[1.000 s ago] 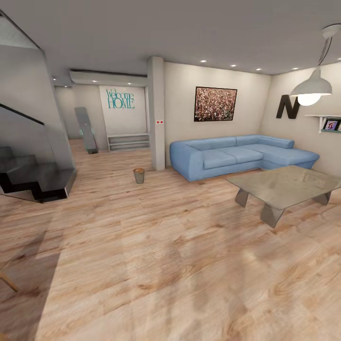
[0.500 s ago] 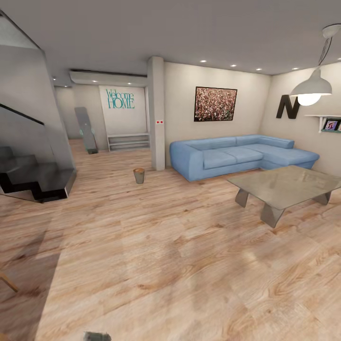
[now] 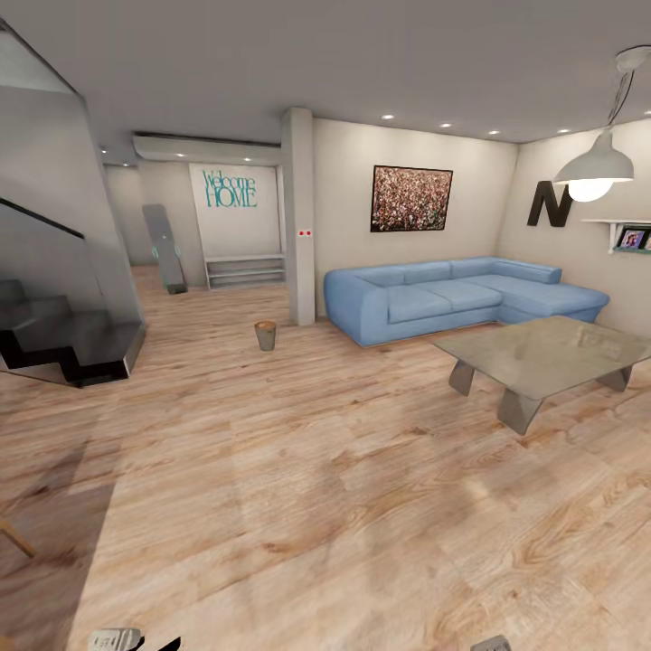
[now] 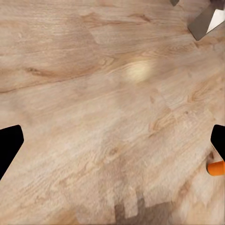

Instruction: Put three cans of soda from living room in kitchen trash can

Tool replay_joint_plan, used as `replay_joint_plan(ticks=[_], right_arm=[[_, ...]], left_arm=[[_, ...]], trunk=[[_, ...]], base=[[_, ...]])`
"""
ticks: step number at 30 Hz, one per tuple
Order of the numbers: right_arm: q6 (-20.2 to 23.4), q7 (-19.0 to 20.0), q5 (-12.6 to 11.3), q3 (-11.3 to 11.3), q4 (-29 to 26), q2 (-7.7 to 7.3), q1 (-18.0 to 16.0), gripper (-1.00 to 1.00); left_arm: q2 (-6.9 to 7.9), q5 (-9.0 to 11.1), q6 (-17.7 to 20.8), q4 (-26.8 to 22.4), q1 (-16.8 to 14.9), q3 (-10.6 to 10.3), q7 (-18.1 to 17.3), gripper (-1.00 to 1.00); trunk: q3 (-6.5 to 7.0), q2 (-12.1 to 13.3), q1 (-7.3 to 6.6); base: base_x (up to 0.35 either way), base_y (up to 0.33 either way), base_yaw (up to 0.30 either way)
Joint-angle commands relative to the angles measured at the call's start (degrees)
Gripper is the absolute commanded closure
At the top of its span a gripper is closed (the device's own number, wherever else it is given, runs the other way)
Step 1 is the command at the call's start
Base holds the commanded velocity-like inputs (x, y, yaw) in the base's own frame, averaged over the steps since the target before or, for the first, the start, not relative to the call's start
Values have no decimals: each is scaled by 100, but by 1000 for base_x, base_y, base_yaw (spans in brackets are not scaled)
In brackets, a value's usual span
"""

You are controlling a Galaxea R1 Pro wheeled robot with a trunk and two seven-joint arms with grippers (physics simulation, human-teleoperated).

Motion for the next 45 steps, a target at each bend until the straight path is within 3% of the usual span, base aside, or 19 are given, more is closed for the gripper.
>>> replay_joint_plan(ticks=[1, 10, 31, 45], right_arm=[[0, 2, -1, 2, -2, 0, 0, -100], [-1, 7, 2, 15, -3, -2, 0, -100], [-5, -7, 3, 18, -2, -2, 0, -100], [-1, -10, 3, 18, -2, -2, 0, -100]], left_arm=[[1, 0, -14, 13, 0, 14, -10, -100], [4, 5, -58, 40, -2, 62, -52, -100], [4, 4, -54, 32, -1, 65, -71, -100], [4, 1, -50, 32, 0, 56, -71, -100]], trunk=[[0, 0, 0], [0, 0, 0], [0, 0, 0], [0, 0, 0]], base=[[0, 0, 0], [85, 10, 0], [263, 157, 2], [312, 12, 155]])
